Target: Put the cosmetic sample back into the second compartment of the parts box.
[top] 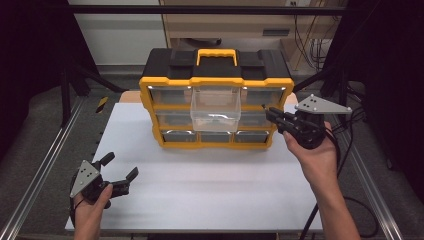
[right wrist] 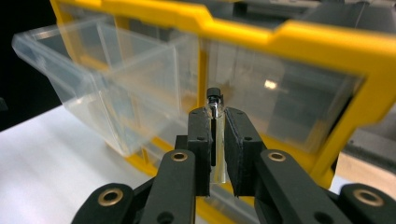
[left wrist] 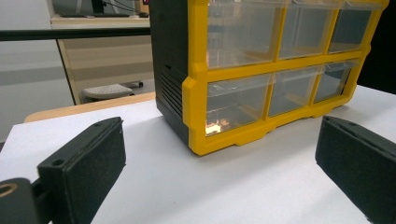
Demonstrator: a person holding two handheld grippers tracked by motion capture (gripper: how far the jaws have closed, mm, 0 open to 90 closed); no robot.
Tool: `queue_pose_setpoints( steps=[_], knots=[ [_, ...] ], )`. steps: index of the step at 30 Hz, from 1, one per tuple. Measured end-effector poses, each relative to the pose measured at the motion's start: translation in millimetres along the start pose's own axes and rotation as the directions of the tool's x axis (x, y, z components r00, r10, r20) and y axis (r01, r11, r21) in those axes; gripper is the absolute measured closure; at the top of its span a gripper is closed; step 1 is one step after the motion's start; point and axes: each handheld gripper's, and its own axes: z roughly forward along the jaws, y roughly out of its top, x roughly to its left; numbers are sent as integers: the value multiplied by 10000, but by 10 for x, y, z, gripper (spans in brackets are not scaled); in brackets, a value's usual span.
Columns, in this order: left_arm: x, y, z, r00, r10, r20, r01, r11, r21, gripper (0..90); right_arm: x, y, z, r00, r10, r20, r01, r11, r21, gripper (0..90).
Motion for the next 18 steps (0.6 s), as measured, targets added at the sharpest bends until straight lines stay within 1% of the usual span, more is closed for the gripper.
queue_pose_setpoints(
  steps=[1, 3, 4, 6, 9, 12, 18],
  knots=[
    [0, 0, 0, 10000, 1, 0, -1, 10000, -1, 17, 13, 58, -10, 10000, -67, -28, 66, 9999, -96, 811],
    [0, 0, 3, 10000, 2, 6, -2, 10000, 7, 17, 25, 114, -20, 9998, -204, -5, 204, 9997, -146, 811],
    [1, 0, 6, 10000, 4, 13, -4, 10000, 21, 17, 32, 135, -23, 9998, -200, -15, 199, 9997, -167, 811],
    [1, -1, 8, 10000, -3, 9, 3, 10000, 18, 17, 37, 186, -30, 9995, -313, -84, 311, 9993, -216, 811],
    [4, -1, 4, 10000, -8, -4, 8, 10000, 13, 17, 38, 235, -28, 9996, -247, -139, 243, 9993, -278, 811],
    [8, -1, -1, 10000, -26, -26, 26, 10000, 0, 17, 45, 281, -25, 9992, -251, -301, 238, 9988, -419, 811],
    [14, -2, -4, 10000, -39, -37, 39, 10000, -2, 17, 83, 349, 22, 9987, -173, -480, 145, 9981, -599, 811]
  ],
)
